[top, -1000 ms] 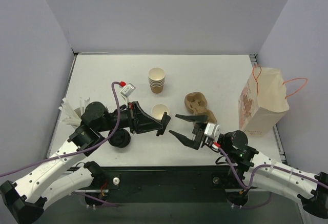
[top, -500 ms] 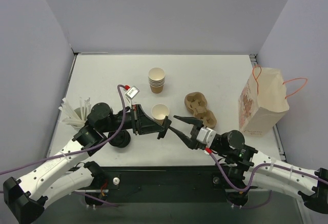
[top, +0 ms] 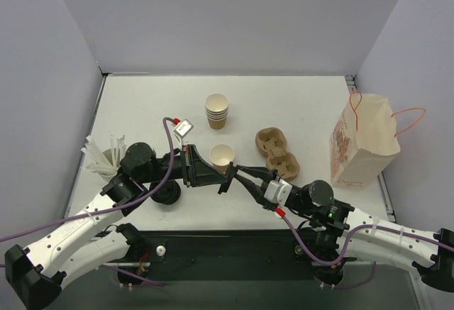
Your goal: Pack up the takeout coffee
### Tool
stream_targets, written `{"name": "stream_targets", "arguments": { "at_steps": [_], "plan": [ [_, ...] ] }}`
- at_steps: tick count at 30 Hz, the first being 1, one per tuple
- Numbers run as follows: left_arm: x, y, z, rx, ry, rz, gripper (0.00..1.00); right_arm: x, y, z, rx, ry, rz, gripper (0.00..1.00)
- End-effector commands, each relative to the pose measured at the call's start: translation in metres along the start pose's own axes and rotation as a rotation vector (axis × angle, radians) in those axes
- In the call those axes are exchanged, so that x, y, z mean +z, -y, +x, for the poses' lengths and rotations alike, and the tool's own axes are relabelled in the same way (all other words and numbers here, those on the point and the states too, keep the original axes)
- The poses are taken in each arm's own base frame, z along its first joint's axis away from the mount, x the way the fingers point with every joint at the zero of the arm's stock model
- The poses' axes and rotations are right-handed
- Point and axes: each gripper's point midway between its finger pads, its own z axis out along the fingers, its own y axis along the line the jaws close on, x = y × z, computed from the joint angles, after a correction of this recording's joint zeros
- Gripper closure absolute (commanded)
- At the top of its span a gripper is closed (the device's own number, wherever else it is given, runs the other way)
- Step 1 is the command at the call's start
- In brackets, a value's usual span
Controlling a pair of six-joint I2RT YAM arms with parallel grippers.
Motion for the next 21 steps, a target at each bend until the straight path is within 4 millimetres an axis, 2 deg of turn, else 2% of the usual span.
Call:
{"name": "stream_targets", "arguments": {
  "at_steps": [1, 5, 7, 9, 11, 12, 13, 14, 15, 16, 17, 18, 20, 21],
  "plan": [
    [-0.001, 0.013, -0.002, 0.033, -0.001, 0.059, 0.99, 0.006, 0.022, -0.039, -0.034, 0.109, 0.059, 0.81],
    [0.000, 0.008, 0.000, 0.027, -0.010, 0.054, 0.99, 0.005, 0.022, -0.043, -0.022, 0.120, 0.057, 0.86],
    [0.001, 0.006, 0.000, 0.025, -0.012, 0.049, 0.96, 0.006, 0.021, -0.044, 0.003, 0.118, 0.054, 0.95],
    [0.001, 0.003, -0.001, 0.036, -0.003, 0.034, 0.78, 0.006, 0.024, -0.039, 0.054, 0.080, 0.076, 1.00],
    [0.001, -0.003, -0.005, 0.057, 0.005, -0.012, 0.66, 0.007, 0.035, -0.046, 0.180, 0.048, 0.116, 1.00],
    [0.000, -0.009, -0.010, 0.068, 0.026, -0.049, 0.51, 0.005, 0.032, -0.028, 0.226, -0.056, 0.123, 1.00],
    [0.000, 0.000, -0.020, 0.106, 0.051, -0.062, 0.41, 0.006, 0.044, -0.041, 0.263, -0.061, 0.149, 1.00],
    [-0.004, -0.016, -0.019, 0.130, 0.039, -0.150, 0.34, 0.005, 0.044, -0.040, 0.367, -0.093, 0.165, 1.00],
    [-0.006, -0.022, -0.032, 0.161, 0.083, -0.213, 0.23, -0.002, 0.050, -0.016, 0.402, -0.230, 0.238, 1.00],
    [-0.008, -0.014, -0.045, 0.206, 0.116, -0.242, 0.20, -0.002, 0.059, -0.024, 0.426, -0.252, 0.268, 1.00],
    [-0.015, -0.029, -0.049, 0.249, 0.113, -0.330, 0.18, -0.008, 0.054, -0.011, 0.450, -0.340, 0.270, 1.00],
    [-0.021, -0.038, -0.064, 0.278, 0.172, -0.416, 0.15, -0.009, 0.054, -0.003, 0.454, -0.387, 0.285, 1.00],
    [-0.035, -0.046, -0.080, 0.355, 0.199, -0.545, 0.11, -0.016, 0.062, 0.009, 0.453, -0.477, 0.345, 1.00],
    [-0.046, -0.057, -0.094, 0.381, 0.259, -0.647, 0.11, -0.016, 0.059, 0.020, 0.463, -0.536, 0.357, 1.00]
  ]
}}
